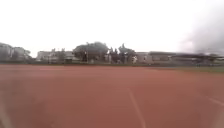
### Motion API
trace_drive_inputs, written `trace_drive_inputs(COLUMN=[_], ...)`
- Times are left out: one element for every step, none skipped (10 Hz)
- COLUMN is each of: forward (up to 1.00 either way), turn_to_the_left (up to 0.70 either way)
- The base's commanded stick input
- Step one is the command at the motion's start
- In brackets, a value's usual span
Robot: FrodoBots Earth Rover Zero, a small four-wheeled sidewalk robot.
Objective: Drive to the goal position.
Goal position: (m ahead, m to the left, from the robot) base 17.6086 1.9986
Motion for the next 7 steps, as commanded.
trace_drive_inputs(forward=[0.30,0.30,0.30,0.30,0.30,0.30,0.30], turn_to_the_left=[0.00,0.00,0.00,0.00,0.00,0.00,0.00])
